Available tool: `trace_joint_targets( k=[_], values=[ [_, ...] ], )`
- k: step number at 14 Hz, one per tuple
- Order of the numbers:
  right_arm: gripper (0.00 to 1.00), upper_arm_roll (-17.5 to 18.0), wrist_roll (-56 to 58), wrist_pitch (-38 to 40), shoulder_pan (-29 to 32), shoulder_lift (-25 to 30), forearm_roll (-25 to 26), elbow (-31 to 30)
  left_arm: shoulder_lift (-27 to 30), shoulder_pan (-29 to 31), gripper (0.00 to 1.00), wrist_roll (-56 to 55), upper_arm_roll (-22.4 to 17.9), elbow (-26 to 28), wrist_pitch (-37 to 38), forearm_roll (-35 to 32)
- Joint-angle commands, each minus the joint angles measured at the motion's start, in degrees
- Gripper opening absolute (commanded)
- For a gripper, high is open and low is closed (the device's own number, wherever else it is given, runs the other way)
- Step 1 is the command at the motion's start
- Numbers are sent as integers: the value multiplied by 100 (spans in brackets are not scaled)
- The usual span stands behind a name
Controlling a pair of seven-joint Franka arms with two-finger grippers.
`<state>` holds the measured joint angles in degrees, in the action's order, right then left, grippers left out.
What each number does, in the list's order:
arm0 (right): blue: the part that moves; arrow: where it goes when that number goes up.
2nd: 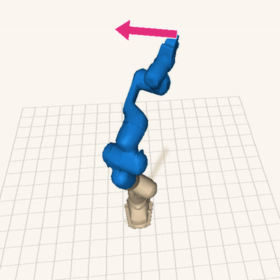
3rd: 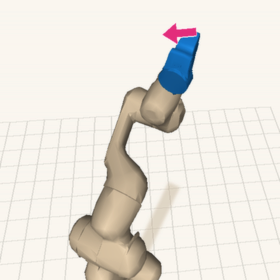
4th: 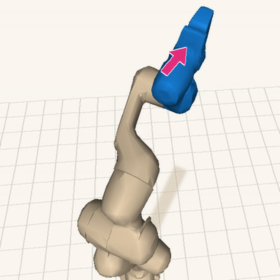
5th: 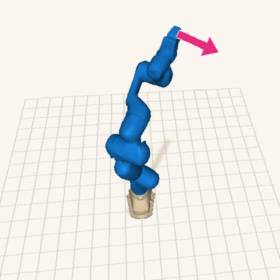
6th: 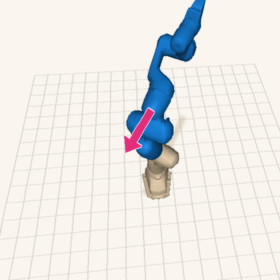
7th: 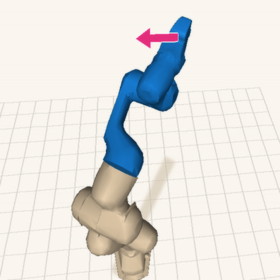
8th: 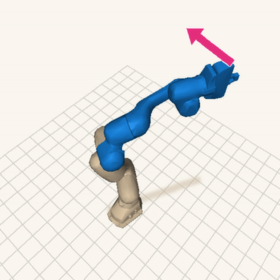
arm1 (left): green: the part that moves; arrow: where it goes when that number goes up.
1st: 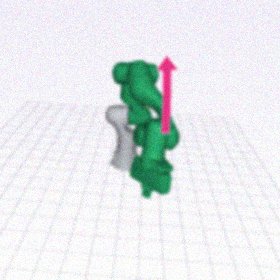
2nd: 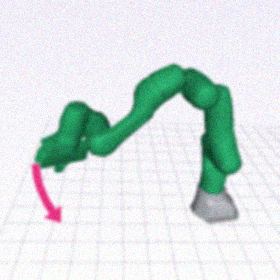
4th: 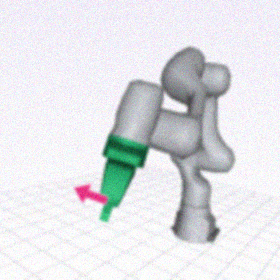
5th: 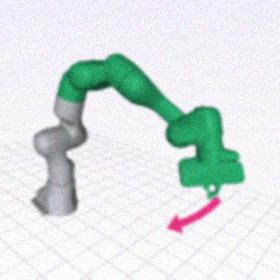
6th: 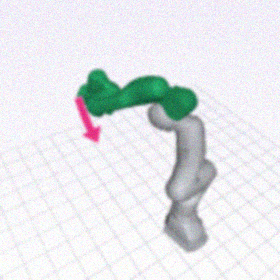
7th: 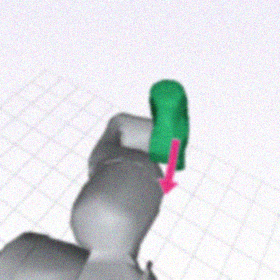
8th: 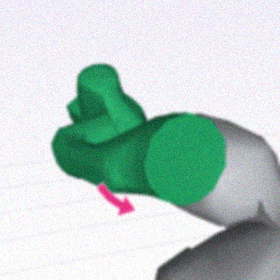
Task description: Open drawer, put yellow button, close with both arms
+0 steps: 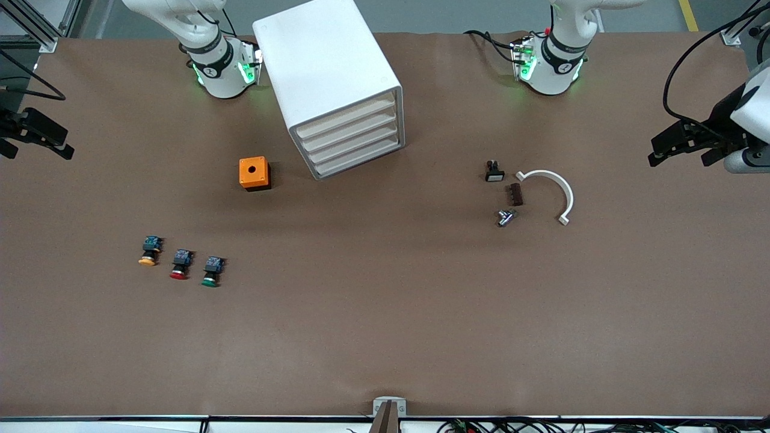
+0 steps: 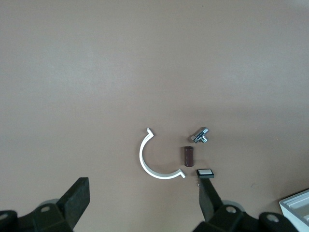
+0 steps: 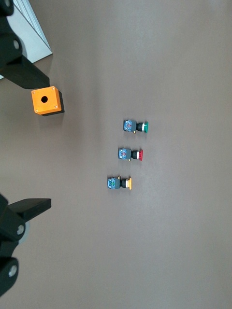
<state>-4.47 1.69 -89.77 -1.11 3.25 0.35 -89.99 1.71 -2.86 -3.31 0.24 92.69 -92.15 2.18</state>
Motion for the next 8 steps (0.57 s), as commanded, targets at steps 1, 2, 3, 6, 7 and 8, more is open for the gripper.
trace_joint_targets(
  k=[1, 2, 3, 6, 7, 8],
  values=[
    [100, 16, 78, 4, 32, 36, 35, -37, -21, 31, 100, 102, 38, -102, 74, -86],
    [100, 16, 86, -5, 41, 27, 35, -45, -21, 22, 100, 102, 38, -111, 74, -86],
    [100, 16, 86, -14, 41, 18, 35, -45, -30, 31, 100, 102, 38, -111, 74, -86],
    [100, 16, 78, -22, 32, 18, 35, -45, -39, 13, 100, 58, 38, -111, 74, -86],
    [100, 16, 78, -14, 32, 18, 35, -45, -48, 22, 100, 23, 38, -94, 74, -86],
    [100, 16, 78, -23, 32, 18, 35, -45, -91, -4, 100, -38, 38, -94, 74, -77]
  ],
)
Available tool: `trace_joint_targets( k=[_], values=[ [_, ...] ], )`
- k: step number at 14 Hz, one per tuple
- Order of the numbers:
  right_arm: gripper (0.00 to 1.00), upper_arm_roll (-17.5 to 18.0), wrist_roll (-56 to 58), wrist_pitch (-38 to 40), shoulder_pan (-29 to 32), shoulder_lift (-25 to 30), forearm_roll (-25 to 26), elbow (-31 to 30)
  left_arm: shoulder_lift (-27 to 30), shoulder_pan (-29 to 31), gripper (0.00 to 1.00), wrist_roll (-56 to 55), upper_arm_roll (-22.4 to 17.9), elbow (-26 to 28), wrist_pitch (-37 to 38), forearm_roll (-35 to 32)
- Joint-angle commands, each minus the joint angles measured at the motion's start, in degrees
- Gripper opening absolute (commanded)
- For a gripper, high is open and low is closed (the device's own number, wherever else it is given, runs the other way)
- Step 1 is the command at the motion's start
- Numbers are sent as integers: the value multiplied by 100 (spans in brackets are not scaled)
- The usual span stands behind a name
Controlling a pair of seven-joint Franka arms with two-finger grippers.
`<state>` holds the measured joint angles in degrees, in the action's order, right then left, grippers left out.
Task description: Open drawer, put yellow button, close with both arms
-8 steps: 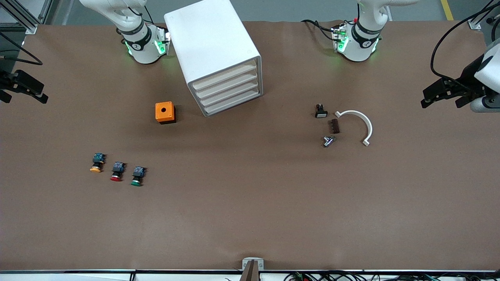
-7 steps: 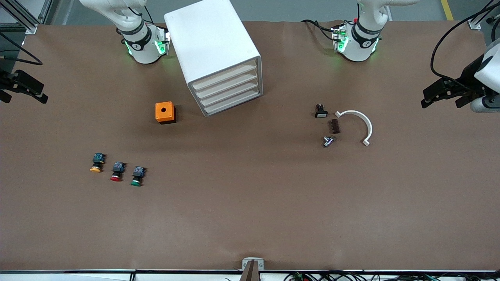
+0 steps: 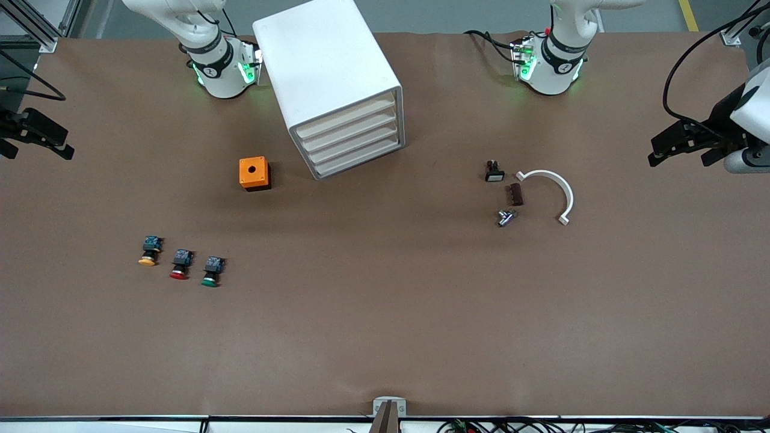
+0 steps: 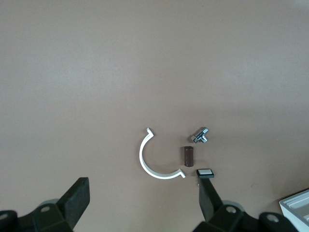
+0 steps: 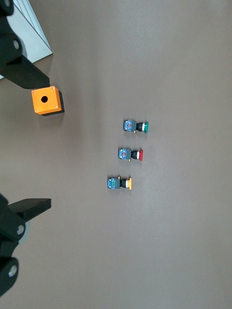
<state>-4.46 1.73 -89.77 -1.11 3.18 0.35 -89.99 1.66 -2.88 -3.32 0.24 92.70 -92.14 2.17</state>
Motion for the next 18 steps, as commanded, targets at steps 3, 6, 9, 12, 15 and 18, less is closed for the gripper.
trace_joint_targets(
  k=[3, 6, 9, 12, 15, 18],
  values=[
    [100, 16, 73, -14, 32, 25, 35, -45, -218, -160, 100, -28, 99, -50, 83, -51],
    [100, 7, 81, 4, 41, 34, 26, -45, -464, -231, 100, -448, 344, -59, 83, 98],
    [100, 7, 81, -49, 58, 16, 17, -45, -798, -240, 100, -871, 407, -94, 74, 397],
    [100, 16, 81, -58, 50, 16, 17, -72, -1061, -248, 100, -1003, 407, -94, 74, 415],
    [100, 16, 81, -58, 58, -10, 17, -89, -1448, -257, 100, -1380, 451, -94, 74, 415],
    [100, 16, 90, -14, 76, -97, 17, -72, -1642, -292, 100, -1627, 512, -112, 74, 415]
  ],
)
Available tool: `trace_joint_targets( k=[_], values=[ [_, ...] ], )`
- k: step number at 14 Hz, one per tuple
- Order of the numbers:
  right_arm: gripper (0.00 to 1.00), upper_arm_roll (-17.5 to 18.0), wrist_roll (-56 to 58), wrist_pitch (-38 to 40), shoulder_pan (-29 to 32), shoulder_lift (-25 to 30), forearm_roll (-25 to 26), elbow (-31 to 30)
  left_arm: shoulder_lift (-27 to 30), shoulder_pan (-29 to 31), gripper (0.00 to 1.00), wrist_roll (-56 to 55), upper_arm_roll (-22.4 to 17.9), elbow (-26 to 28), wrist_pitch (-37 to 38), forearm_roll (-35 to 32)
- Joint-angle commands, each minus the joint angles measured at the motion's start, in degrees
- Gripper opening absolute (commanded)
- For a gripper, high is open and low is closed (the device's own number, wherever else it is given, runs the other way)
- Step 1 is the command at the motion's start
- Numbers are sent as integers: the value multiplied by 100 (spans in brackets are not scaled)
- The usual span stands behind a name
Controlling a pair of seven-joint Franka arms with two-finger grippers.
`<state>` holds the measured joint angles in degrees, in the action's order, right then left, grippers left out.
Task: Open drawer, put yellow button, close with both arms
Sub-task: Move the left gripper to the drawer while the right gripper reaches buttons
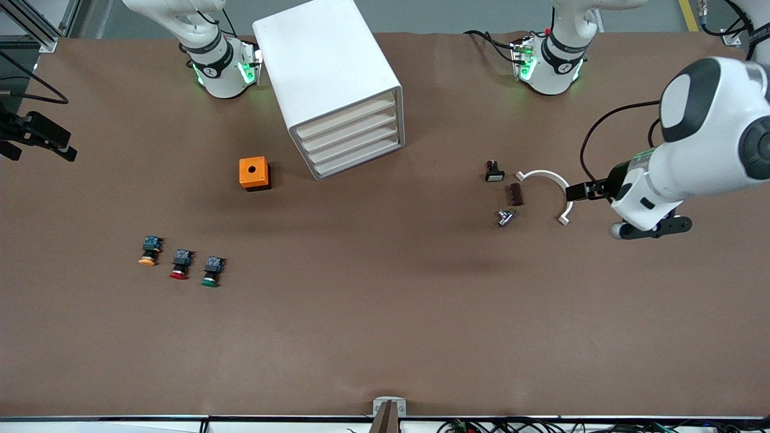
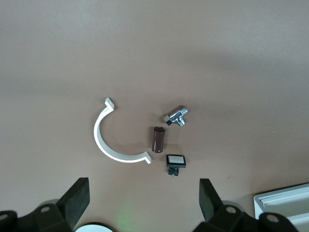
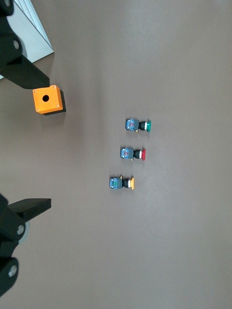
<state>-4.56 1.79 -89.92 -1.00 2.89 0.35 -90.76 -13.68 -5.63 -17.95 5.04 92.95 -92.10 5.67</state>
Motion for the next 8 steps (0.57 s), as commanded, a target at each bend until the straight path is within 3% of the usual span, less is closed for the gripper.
trace_joint_targets(
  k=[1, 5, 8],
  values=[
    [100, 25, 163, 1, 91, -121, 9, 40, -143, -17, 100, -165, 32, -180, 78, 75],
    [100, 16, 715, -96, 406, -271, -386, 58, -661, -17, 100, -962, 32, -926, 955, 390],
    [100, 16, 1278, -236, 652, -499, -387, 58, -916, -25, 100, -2287, 32, -1200, 1142, 943]
  ],
)
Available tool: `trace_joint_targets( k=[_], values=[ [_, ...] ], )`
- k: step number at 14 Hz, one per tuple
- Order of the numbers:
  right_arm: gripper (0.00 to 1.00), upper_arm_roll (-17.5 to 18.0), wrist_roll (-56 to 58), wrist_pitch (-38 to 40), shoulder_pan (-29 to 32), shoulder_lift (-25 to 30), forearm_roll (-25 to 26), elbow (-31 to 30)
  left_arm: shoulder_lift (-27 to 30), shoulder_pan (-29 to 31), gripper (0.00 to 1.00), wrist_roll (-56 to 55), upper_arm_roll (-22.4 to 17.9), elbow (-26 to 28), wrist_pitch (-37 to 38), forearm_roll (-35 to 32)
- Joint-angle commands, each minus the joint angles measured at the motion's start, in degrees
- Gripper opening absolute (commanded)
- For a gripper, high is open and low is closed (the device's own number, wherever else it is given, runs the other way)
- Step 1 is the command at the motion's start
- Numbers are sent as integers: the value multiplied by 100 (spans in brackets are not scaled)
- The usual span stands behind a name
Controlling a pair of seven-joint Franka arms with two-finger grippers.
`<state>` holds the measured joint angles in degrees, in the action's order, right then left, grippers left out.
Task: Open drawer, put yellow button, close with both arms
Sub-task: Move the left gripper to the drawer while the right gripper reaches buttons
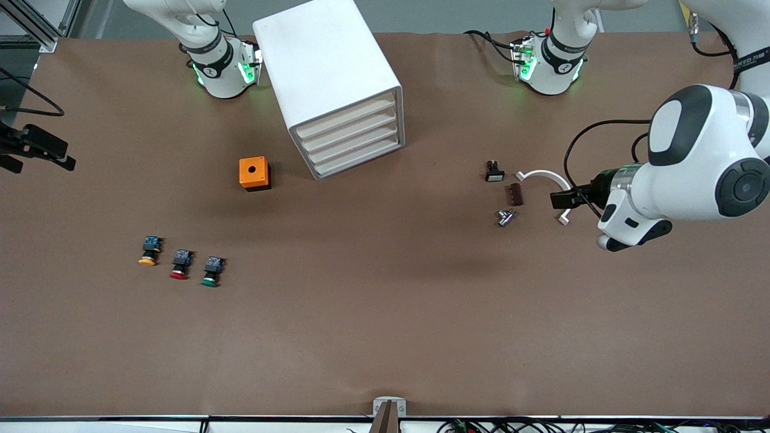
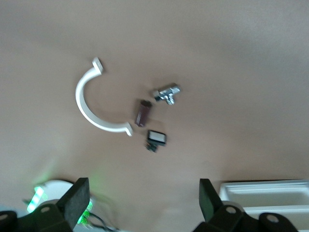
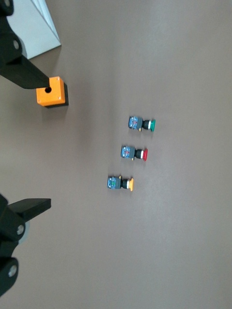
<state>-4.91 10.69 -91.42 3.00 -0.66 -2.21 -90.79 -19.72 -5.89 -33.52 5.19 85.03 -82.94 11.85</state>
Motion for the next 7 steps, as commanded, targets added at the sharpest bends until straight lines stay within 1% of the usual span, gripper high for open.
trace_joint_targets(
  k=[1, 4, 7],
  values=[
    [100, 51, 512, -147, 332, -214, -131, 62, -435, 0, 100, -1344, 17, -425, 226, 623],
    [100, 51, 531, -350, 560, -425, -131, 27, -734, -69, 100, -3286, 78, -513, 226, 1169],
    [100, 43, 548, -516, 719, -785, -131, 9, -1024, -297, 100, -4808, 105, -557, 226, 1696]
  ],
)
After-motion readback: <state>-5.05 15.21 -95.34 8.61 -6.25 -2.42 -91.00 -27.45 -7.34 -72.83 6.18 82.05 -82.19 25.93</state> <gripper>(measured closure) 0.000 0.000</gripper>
